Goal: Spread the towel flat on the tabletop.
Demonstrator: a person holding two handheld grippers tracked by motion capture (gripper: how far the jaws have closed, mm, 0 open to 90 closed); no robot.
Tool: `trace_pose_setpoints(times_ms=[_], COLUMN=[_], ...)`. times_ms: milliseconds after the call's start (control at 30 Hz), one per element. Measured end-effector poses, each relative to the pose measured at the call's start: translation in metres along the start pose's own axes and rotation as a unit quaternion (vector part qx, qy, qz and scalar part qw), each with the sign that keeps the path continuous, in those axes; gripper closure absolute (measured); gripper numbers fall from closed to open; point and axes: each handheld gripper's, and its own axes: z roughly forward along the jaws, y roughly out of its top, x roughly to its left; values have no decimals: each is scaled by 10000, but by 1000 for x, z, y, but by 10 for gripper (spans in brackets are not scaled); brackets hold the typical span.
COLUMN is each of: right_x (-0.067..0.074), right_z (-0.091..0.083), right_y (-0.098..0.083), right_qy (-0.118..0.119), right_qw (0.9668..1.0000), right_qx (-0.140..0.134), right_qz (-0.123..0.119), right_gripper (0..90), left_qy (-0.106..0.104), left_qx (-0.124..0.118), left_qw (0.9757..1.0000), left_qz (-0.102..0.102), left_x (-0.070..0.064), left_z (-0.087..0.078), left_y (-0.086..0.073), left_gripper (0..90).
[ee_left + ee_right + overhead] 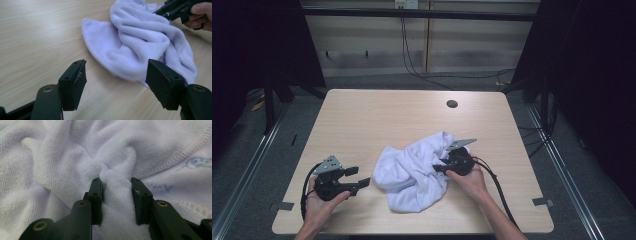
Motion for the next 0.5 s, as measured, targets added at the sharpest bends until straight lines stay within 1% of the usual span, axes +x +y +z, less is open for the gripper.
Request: trace_pose_setpoints(times_ms=[67,100,233,300,333,367,400,433,467,500], right_x=[9,13,32,43,48,52,57,60,62,64], right_z=[5,7,12,14,15,15,15,15,15,13], right_y=[2,3,4,4,4,4,5,5,6,6], right_qy=[114,179,457,552,611,682,724,784,807,865], right_qw=[9999,9998,9986,9977,9972,9965,9956,9948,9945,9936], right_qx=[-13,23,96,166,181,231,308,358,385,433], right_qz=[-41,-103,-263,-363,-386,-431,-500,-536,-548,-584], right_gripper=[648,644,629,612,602,591,571,542,503,466], left_qy=[-40,-88,-175,-210,-261,-251,-229,-275,-361,-453], left_qx=[-39,-54,-83,-41,-55,-12,81,93,59,117], left_qw=[10000,9999,9998,9998,9996,9997,9995,9993,9991,9987], left_qz=[-2,5,42,40,-2,62,205,250,192,217], left_x=[0,-1,-2,-1,-2,-3,-5,-6,-8,-9], left_z=[-1,-1,-2,-3,-2,-1,-1,1,3,4], left_y=[0,0,0,1,2,5,8,11,15,18], left_gripper=[347,353,374,386,393,400,400,411,420,421])
